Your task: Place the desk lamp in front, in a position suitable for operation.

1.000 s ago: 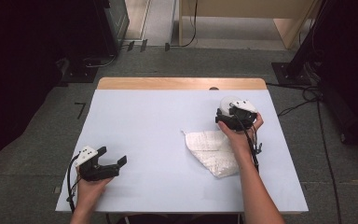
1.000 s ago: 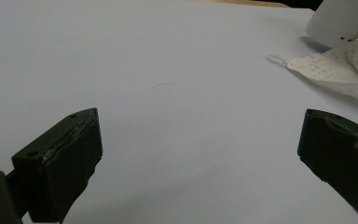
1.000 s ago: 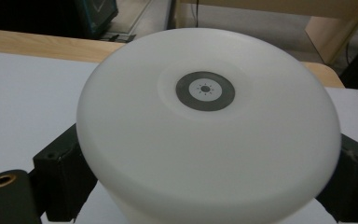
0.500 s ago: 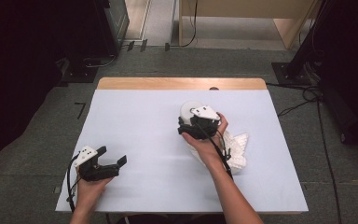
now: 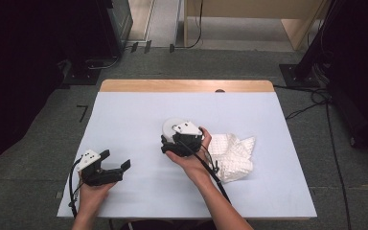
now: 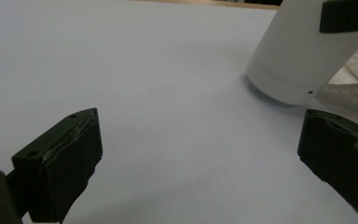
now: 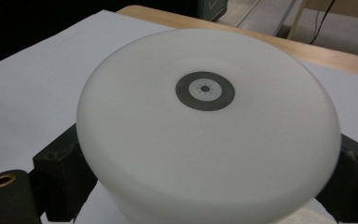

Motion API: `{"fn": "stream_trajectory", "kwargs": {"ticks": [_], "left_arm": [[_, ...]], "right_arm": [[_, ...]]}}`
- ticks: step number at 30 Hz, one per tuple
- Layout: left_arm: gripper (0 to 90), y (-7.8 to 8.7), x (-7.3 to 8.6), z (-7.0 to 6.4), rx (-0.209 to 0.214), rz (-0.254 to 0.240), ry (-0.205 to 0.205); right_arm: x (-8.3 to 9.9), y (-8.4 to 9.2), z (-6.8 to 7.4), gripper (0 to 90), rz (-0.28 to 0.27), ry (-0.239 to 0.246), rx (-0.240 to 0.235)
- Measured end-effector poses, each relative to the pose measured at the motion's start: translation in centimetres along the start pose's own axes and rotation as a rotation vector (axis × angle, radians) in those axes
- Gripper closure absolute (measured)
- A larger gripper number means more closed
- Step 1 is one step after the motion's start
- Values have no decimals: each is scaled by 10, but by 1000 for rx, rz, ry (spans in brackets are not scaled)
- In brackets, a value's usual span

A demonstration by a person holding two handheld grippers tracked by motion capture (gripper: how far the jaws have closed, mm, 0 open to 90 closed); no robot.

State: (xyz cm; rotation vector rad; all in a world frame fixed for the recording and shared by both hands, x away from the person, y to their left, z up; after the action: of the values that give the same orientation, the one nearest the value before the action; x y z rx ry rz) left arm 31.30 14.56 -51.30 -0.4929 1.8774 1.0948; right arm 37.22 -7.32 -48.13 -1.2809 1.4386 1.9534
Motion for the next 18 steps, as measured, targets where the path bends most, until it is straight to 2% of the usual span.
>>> {"fn": "stream_trajectory", "kwargs": {"ticks": [1, 2, 9, 10, 11, 13, 14, 15, 18], "left_arm": [[0, 0, 0, 0, 0, -2, 1], [0, 0, 0, 0, 0, -1, 0], [0, -2, -1, -3, 5, 1, -8], [0, -2, -1, -3, 5, 0, -8], [0, -2, -1, -3, 4, 0, -7], [0, -2, -1, -2, 5, 4, -6], [0, -3, -1, -2, 6, 4, -8], [0, -3, -1, -3, 9, 3, -6], [0, -3, -1, -4, 13, 4, -11]], "right_arm": [[7, -3, 4, 82, 13, 2, -7], [8, -4, 6, 83, 2, 16, -3], [8, -2, 11, 72, -15, 38, -14], [7, 1, 11, 47, -28, 36, -25], [0, 8, 12, 21, -50, 35, -67], [-2, 13, 11, 11, -55, 32, -81], [-6, 22, 9, 2, -67, 51, -81], [-6, 22, 9, 2, -67, 51, -81], [-8, 40, 1, 0, -86, 68, -70]]}}
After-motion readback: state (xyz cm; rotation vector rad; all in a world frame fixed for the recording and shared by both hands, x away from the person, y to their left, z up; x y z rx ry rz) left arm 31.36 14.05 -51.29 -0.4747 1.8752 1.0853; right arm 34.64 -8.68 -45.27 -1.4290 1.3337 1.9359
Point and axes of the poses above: each handheld gripper's, and its own axes: y roughly backward along the jaws, x roughly out of its underside, z roughly to its left, the point moved 8 cm from there along -y, roughly forward along the jaws, and after that the axes turned 3 degrees about z, right-handed, at the moved point
